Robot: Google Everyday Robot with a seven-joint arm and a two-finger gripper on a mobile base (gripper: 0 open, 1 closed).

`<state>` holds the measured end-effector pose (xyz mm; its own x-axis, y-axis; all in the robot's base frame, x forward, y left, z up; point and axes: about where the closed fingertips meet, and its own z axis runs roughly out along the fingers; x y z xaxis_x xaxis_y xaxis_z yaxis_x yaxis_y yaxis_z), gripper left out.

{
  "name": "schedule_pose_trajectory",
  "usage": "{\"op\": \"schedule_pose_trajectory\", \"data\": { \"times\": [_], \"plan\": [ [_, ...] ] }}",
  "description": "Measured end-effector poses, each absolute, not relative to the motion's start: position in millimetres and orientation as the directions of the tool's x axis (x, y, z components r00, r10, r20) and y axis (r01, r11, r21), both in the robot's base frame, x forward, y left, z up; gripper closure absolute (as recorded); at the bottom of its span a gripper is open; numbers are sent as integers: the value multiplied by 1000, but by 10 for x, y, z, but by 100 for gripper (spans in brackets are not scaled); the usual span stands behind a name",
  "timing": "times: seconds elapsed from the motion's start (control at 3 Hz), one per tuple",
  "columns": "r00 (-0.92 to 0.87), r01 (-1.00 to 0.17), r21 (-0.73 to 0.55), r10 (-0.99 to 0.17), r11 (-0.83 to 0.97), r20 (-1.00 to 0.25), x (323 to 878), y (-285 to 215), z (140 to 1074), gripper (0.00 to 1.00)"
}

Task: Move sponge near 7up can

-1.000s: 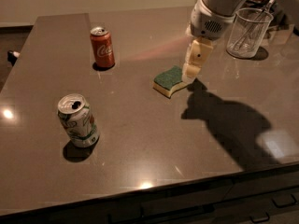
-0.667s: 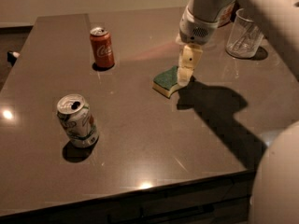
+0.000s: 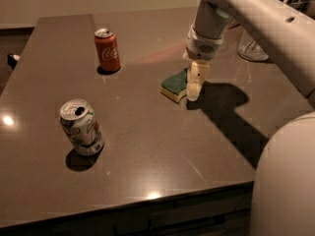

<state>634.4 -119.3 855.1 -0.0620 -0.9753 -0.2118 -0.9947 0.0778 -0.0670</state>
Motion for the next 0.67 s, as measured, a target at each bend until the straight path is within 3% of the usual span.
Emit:
{"op": "schedule_pose_trajectory", "data": {
  "times": [0.67],
  "plan": [
    [-74, -994, -66, -972, 91, -223, 6301, -1246, 8410, 47]
  ]
}}
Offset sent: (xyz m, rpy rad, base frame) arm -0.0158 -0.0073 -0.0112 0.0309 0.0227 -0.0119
